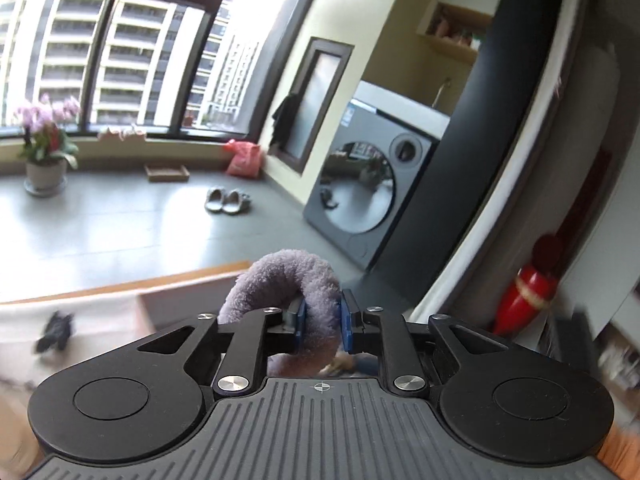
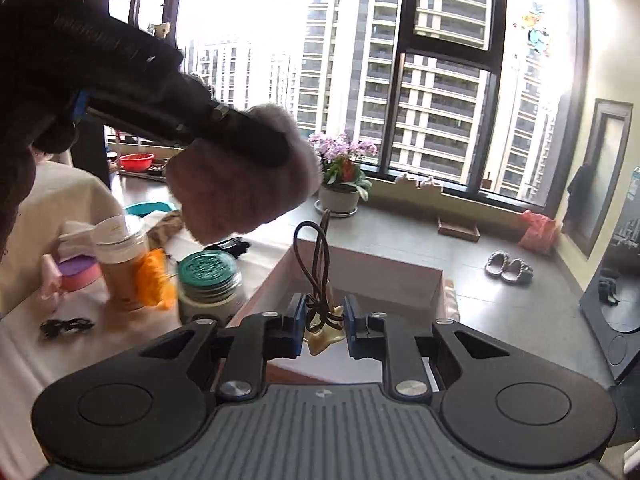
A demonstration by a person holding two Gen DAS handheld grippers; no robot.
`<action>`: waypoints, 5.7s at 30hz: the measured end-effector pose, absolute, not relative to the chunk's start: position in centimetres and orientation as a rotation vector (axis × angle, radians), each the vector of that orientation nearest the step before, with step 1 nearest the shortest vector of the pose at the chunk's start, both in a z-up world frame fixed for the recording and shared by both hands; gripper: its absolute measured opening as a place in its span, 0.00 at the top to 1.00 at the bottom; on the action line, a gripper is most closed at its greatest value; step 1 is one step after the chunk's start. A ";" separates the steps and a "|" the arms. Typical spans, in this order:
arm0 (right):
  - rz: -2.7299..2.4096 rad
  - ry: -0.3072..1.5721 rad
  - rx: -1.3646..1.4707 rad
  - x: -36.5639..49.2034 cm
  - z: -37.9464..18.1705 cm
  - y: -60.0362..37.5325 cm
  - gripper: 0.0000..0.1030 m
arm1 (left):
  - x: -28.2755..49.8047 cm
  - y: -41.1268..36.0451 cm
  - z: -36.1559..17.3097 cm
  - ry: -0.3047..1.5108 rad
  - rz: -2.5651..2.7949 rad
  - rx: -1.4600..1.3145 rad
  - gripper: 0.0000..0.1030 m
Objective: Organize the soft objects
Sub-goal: 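Carry the scrunchie and cable into the pink box and open both grippers, then grasp the black cable on the table with the left gripper, then grasp the orange flower with the right gripper while the left gripper holds the cable, then lower the flower and cable into the pink box and open both grippers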
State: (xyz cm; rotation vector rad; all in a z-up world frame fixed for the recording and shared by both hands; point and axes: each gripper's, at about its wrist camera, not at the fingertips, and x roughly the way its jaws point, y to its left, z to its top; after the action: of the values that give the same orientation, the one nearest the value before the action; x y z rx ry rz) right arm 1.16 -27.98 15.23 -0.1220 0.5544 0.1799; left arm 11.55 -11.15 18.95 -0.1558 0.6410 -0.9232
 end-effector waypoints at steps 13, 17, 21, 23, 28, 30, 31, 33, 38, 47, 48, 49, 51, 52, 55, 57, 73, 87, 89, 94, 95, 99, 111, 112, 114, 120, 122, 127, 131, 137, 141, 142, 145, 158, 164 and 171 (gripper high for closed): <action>0.093 0.616 -0.158 0.2 8.6 -28.6 0.28 | 15.8 -14.0 10.1 0.809 -0.868 0.024 0.77; 0.143 0.627 -0.103 -0.6 8.4 -27.2 0.24 | 11.4 -9.5 11.6 0.728 -0.847 0.092 0.77; 0.208 0.648 -0.064 -1.6 7.8 -24.1 0.20 | 7.8 -1.7 11.7 0.727 -0.767 0.051 0.77; 0.245 0.669 -0.064 -2.4 7.2 -22.5 0.19 | 6.7 1.8 10.6 0.739 -0.702 0.039 0.77; 0.283 0.735 -0.076 -3.0 5.3 -19.7 0.19 | 4.6 8.3 7.4 0.783 -0.538 0.006 0.77; 0.280 0.758 -0.075 -3.4 4.8 -18.9 0.19 | 4.0 9.8 6.6 0.787 -0.495 -0.003 0.77; 0.278 0.767 -0.073 -3.4 4.5 -18.6 0.19 | 3.9 10.2 6.2 0.789 -0.479 -0.007 0.77; 0.274 0.776 -0.067 -3.6 4.4 -18.3 0.18 | 3.4 11.2 5.5 0.797 -0.474 -0.018 0.77; 0.280 0.761 -0.096 -4.0 4.0 -17.3 0.15 | 2.4 12.4 3.9 0.795 -0.492 -0.008 0.77; 0.318 0.797 -0.095 -3.8 3.6 -17.0 0.12 | 1.8 10.2 3.0 0.806 -0.575 0.078 0.76; 0.322 0.800 -0.086 -3.8 3.6 -17.1 0.10 | 1.8 9.7 2.7 0.805 -0.563 0.107 0.74; 0.328 0.801 -0.084 -3.8 3.6 -17.1 0.09 | 1.8 9.4 2.6 0.800 -0.540 0.129 0.74; 0.337 0.807 -0.096 -3.8 3.5 -16.9 0.05 | 1.6 8.8 2.9 0.752 -0.492 0.163 0.75; 0.341 0.812 -0.106 -3.8 3.5 -16.7 0.04 | 1.5 8.8 3.3 0.725 -0.492 0.163 0.75; 0.352 0.821 -0.108 -3.7 3.4 -16.6 0.00 | 1.7 8.8 4.3 0.696 -0.506 0.157 0.73; 0.352 0.820 -0.109 -3.7 3.4 -16.6 0.00 | 2.1 8.6 4.4 0.705 -0.472 0.204 0.73; 0.365 0.840 -0.126 -3.4 3.5 -16.4 0.00 | 4.3 10.0 2.0 0.787 -0.415 0.121 0.71; 0.563 0.652 -0.549 5.5 11.1 -8.2 0.48 | 2.2 11.0 1.7 0.757 -0.393 -0.086 0.84; 0.578 0.684 -0.593 7.5 10.0 -7.0 0.48 | 1.8 11.2 1.6 0.753 -0.391 -0.103 0.84; 0.606 0.731 -0.644 10.2 7.7 -5.2 0.48 | 1.4 11.6 1.7 0.755 -0.397 -0.126 0.84; 0.619 0.741 -0.653 10.4 7.3 -5.0 0.48 | 1.6 11.6 1.7 0.757 -0.398 -0.129 0.84; 0.630 0.769 -0.690 10.2 6.3 -4.7 0.92 | 2.0 11.2 1.9 0.758 -0.397 -0.120 0.84; 0.553 0.605 -0.513 7.5 16.2 -10.4 0.96 | 2.2 7.2 9.6 0.564 -0.466 -0.023 0.84; 0.549 0.587 -0.489 7.4 17.4 -10.9 0.96 | 2.5 6.7 10.7 0.536 -0.462 -0.009 0.84; 0.533 0.554 -0.432 7.3 19.8 -12.3 0.96 | 3.4 5.6 12.9 0.479 -0.451 0.008 0.84; 0.428 0.458 -0.331 7.4 25.1 -17.7 0.96 | 5.7 1.6 18.1 0.396 -0.474 0.011 0.84; 0.393 0.435 -0.322 7.0 26.2 -19.5 0.96 | 6.4 -0.2 19.1 0.390 -0.502 0.015 0.84; 0.322 0.409 -0.293 5.8 27.1 -24.3 0.96 | 7.5 -5.5 19.9 0.395 -0.582 0.053 0.84; 0.275 0.414 -0.265 4.7 26.6 -27.7 0.95 | 8.6 -9.7 19.4 0.421 -0.649 0.081 0.84; 0.240 0.458 -0.208 4.2 24.0 -31.3 0.95 | 10.9 -13.7 16.8 0.542 -0.729 0.065 0.84; 0.247 0.491 -0.170 4.2 22.5 -33.0 0.95 | 12.5 -14.7 13.6 0.635 -0.730 0.076 0.84; 0.256 0.501 -0.159 4.2 22.1 -33.2 0.95 | 12.8 -14.9 13.0 0.655 -0.731 0.075 0.84; 0.288 0.546 -0.128 4.7 20.6 -33.4 0.95 | 13.7 -14.6 11.2 0.708 -0.733 0.068 0.84; 0.302 0.804 -0.039 8.6 12.2 -34.0 0.95 | 16.2 -14.5 7.0 0.898 -0.751 0.063 0.84; 0.316 0.895 -0.029 8.8 9.5 -33.1 0.95 | 15.3 -12.5 8.5 0.818 -0.769 -0.055 0.83; 0.328 1.019 0.006 10.1 6.5 -32.1 0.95 | 13.5 -10.9 10.3 0.718 -0.751 -0.062 0.83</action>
State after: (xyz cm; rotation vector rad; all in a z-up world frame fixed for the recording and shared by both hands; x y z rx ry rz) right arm 10.06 -32.06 6.55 0.0065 1.0195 0.3279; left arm 13.47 -10.91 10.31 -0.0618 0.7180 -0.7513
